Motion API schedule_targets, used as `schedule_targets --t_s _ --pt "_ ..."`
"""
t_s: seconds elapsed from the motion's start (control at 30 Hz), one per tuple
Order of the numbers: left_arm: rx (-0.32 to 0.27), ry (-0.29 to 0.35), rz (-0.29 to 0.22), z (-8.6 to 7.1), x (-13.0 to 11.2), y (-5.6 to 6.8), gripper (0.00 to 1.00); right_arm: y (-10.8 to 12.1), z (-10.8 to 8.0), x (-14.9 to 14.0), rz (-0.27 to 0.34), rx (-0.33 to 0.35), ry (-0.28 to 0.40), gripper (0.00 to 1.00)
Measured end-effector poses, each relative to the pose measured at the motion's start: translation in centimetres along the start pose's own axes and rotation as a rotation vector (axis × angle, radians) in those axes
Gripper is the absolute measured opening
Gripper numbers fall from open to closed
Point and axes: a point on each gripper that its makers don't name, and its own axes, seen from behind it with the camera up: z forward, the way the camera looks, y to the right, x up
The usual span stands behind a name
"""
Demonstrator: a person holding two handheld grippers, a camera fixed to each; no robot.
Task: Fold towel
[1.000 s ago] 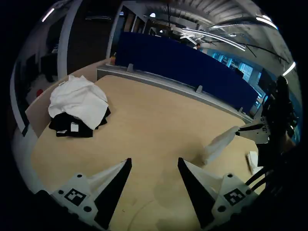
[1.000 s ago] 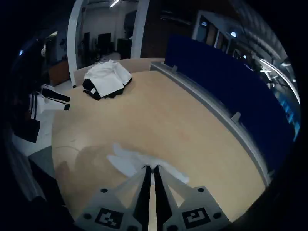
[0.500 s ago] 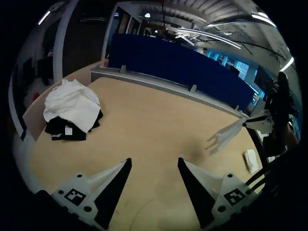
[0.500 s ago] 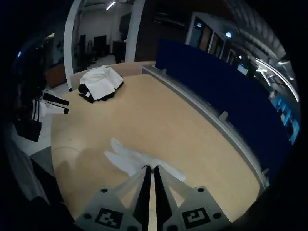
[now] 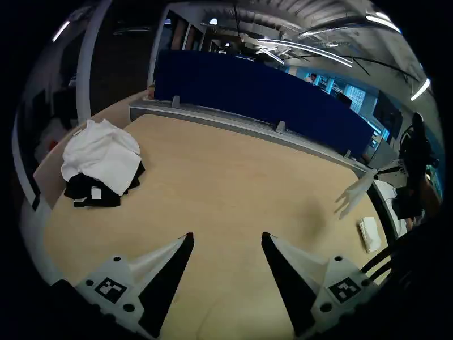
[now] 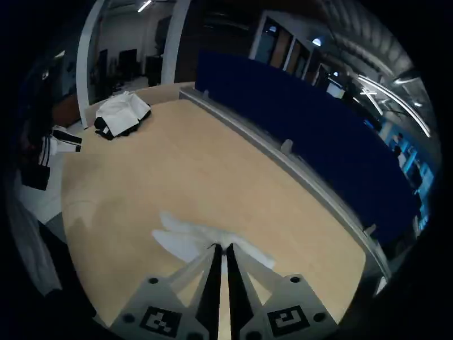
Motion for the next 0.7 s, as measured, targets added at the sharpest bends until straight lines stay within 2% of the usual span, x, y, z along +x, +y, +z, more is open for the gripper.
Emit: schedule_targets --t_s 0.3,0.47,0.7 --pt "0.019 -0.016 0.004 0.0 -0.4 1.5 0.89 7.1 -2.7 -5.5 0.026 -0.053 -0.051 0.06" --pt "0.021 -0.024 0.005 0.3 -0.5 2.4 0.89 10.2 -3.7 -8.6 0.034 -0.073 -0.092 0.06" --pt "0.023 -0.036 0.033 0.7 -0.5 3.6 0.89 13.6 -4.6 -12.6 0.059 -0.096 -0.146 0.06"
